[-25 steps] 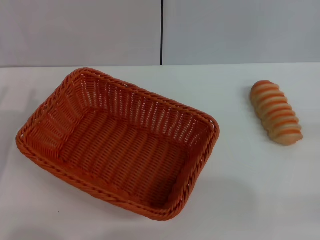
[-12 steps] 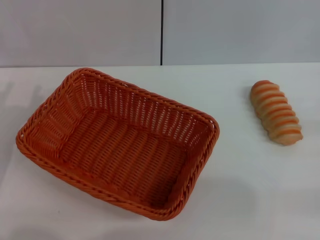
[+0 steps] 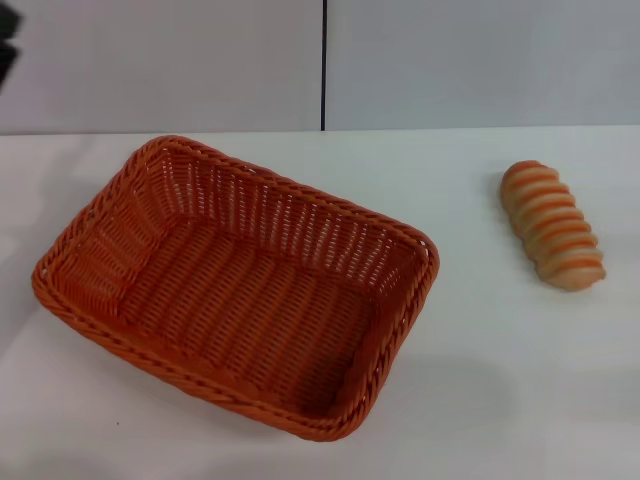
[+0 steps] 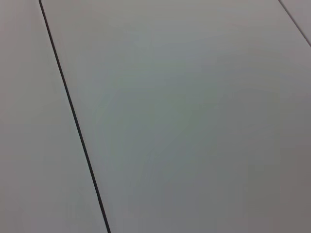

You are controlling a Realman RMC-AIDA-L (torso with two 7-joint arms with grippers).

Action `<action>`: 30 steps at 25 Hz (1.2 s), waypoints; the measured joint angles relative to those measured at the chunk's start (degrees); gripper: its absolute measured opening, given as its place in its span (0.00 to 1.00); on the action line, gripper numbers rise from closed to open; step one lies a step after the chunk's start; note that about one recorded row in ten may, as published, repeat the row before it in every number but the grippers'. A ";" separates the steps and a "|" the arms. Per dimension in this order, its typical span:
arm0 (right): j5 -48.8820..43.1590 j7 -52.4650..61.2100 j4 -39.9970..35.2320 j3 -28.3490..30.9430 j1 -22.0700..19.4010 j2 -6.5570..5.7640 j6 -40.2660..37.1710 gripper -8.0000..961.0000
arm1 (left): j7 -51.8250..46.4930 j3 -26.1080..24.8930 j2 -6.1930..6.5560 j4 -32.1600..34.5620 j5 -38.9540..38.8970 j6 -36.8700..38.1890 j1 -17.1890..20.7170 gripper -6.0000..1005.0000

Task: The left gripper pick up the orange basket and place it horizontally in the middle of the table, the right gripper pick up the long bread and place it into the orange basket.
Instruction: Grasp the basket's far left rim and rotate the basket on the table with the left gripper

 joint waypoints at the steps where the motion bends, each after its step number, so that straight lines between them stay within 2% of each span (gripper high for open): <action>1: 0.00 0.00 0.03 0.00 -0.02 0.02 0.22 0.64 | -1.65 2.03 0.04 1.82 0.01 -1.64 -0.20 0.77; 3: 0.00 0.01 0.14 -0.01 -0.14 0.06 0.66 0.64 | -4.95 6.21 0.20 5.75 0.05 -5.10 -0.47 0.77; 7: 0.00 0.04 0.29 -0.06 -0.54 0.13 0.96 0.64 | -15.14 12.90 1.71 15.14 2.88 -12.14 -0.77 0.77; 11: -0.01 0.04 0.42 -0.08 -1.03 0.14 0.97 0.64 | -26.30 12.92 3.11 23.56 12.54 -16.20 -1.82 0.77; 16: -0.23 0.15 0.47 -0.09 -1.38 0.19 1.45 0.64 | -40.22 12.86 5.86 31.50 27.36 -17.78 -4.10 0.77; 18: -0.23 0.26 0.48 -0.09 -1.42 0.21 1.85 0.64 | -47.08 12.85 7.18 34.98 36.32 -17.54 -5.57 0.77; 19: -0.23 0.29 0.47 -0.09 -1.42 0.22 2.05 0.64 | -49.35 12.86 7.43 36.76 39.76 -17.38 -5.98 0.77; 23: -0.27 0.33 0.50 -0.09 -1.42 0.23 2.84 0.64 | -56.64 12.85 7.41 44.06 52.47 -16.50 -6.86 0.77; 27: -0.30 0.36 0.61 -0.21 -1.36 0.24 3.64 0.64 | -59.57 12.86 6.85 46.05 60.65 -16.01 -7.98 0.77; 30: -0.33 0.49 0.65 -0.28 -1.33 0.24 3.91 0.64 | -59.96 12.86 6.39 45.94 64.04 -16.02 -8.58 0.77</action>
